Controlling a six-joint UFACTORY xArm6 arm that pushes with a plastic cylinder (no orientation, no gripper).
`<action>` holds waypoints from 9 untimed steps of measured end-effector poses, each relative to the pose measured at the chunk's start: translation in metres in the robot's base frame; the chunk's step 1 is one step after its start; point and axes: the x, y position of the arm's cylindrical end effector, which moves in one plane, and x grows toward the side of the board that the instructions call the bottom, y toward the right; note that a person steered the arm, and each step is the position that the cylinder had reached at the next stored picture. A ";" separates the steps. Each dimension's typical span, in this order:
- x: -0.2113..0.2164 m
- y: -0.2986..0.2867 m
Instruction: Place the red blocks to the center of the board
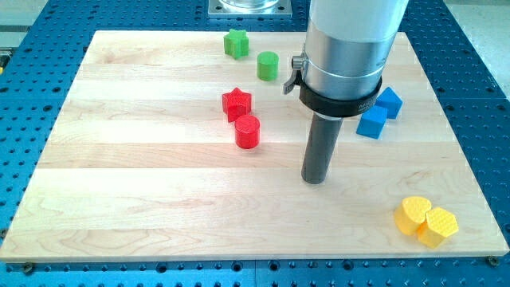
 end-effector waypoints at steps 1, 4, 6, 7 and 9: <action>-0.006 -0.009; -0.042 -0.103; -0.111 -0.079; -0.100 -0.031; -0.133 -0.022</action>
